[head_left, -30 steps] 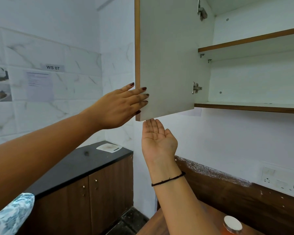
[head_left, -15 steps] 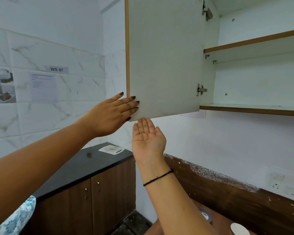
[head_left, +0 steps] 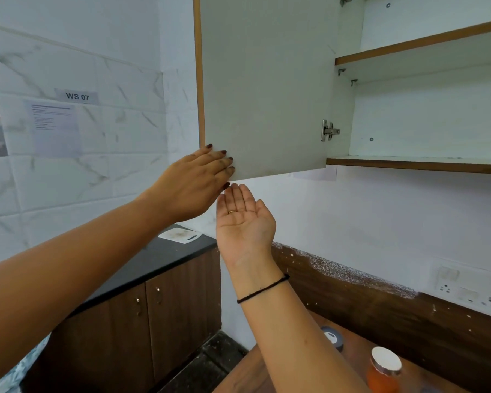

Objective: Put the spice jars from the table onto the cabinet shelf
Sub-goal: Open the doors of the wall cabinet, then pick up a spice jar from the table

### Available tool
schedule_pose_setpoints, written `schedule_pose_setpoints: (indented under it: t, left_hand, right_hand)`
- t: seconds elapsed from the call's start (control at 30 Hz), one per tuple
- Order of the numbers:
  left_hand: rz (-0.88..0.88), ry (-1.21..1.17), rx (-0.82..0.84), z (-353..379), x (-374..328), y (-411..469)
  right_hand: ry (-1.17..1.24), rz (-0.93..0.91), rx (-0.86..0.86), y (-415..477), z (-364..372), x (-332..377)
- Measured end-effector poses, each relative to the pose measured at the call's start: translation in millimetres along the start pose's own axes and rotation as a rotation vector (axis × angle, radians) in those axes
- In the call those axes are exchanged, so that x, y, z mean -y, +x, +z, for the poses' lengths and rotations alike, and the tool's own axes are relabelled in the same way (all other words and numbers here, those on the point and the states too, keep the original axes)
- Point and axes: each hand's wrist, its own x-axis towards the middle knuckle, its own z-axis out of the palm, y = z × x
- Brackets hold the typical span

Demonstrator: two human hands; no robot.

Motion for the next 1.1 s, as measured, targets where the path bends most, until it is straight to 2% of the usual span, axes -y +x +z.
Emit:
schedule_pose_setpoints:
  t: [0.1, 0.27, 0.73, 0.9, 1.1]
  left_hand:
    - [-0.036, -0.126, 0.014, 2, -14, 7]
    - [-0.135, -0.359, -0.06, 8, -39, 12]
    - [-0.594, -1.277, -0.202, 51, -169, -17]
    - [-0.621, -1.495, -0.176, 57, -220, -4]
    - [-0.765, -1.676, -0.179, 61, -282, -5]
  right_hand:
    - [-0.01, -0.038, 0.006, -2, -2, 10]
    - [-0.136, -0.118, -0.017, -9, -3, 37]
    - [-0.487, -0.311, -0.097, -32, -69, 108]
    - [-0.679, -0.374, -0.109, -45, -93, 132]
    - [-0.841, -0.375, -0.126, -58, -130, 164]
